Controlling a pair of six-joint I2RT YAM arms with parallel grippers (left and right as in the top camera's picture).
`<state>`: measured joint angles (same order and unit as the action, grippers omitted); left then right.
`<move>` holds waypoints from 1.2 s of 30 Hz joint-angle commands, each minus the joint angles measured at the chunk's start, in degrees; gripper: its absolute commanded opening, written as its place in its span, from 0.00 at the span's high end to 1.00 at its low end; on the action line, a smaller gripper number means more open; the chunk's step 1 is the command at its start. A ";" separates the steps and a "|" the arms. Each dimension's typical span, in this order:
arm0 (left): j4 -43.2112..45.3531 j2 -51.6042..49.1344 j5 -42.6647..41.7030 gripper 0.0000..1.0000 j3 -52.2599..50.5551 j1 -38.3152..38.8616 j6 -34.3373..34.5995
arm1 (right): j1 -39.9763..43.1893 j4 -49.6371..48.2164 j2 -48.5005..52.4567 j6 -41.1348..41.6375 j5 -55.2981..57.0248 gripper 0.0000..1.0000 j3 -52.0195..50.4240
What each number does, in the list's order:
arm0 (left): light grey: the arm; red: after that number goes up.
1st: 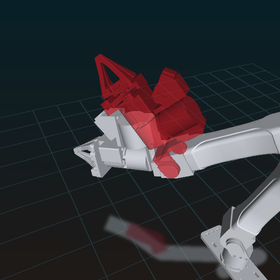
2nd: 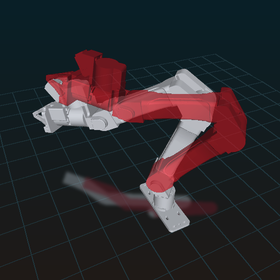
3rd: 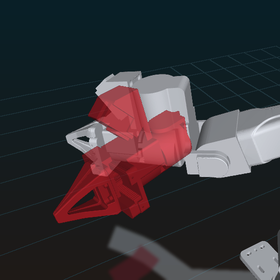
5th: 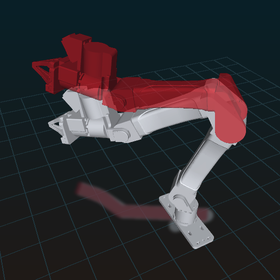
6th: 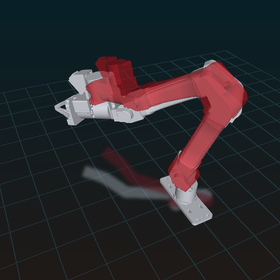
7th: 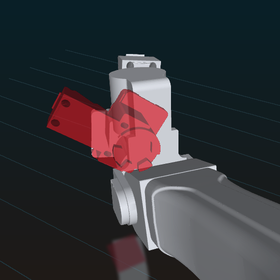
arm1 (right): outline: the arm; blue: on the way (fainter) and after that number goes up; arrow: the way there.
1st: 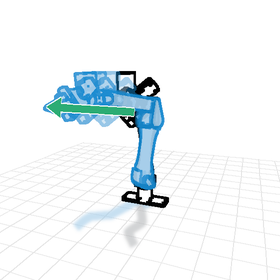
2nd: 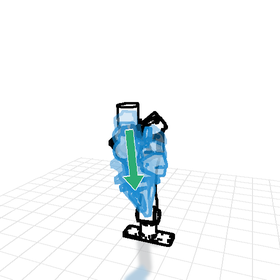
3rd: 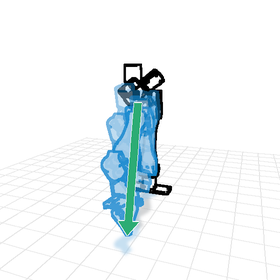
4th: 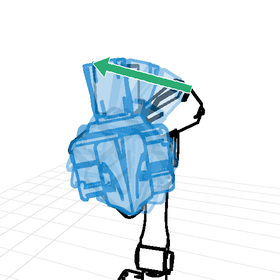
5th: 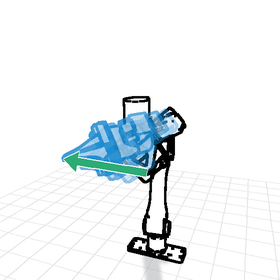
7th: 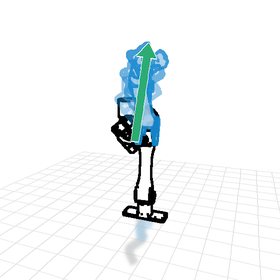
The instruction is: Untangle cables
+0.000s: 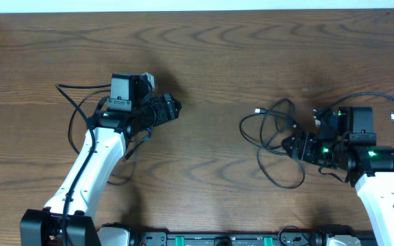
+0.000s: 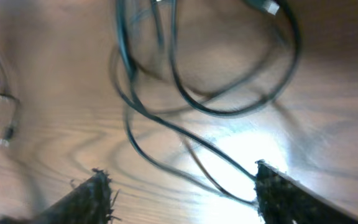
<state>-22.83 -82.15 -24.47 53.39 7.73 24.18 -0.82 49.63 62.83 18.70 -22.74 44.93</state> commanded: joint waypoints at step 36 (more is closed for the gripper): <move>-0.66 -0.22 1.22 0.02 0.83 0.13 0.26 | -11.28 -36.70 24.87 34.91 20.31 0.76 -2.40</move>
<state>-23.38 -82.15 -23.83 53.39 7.73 24.38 -11.62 12.93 85.67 54.81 -5.43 42.63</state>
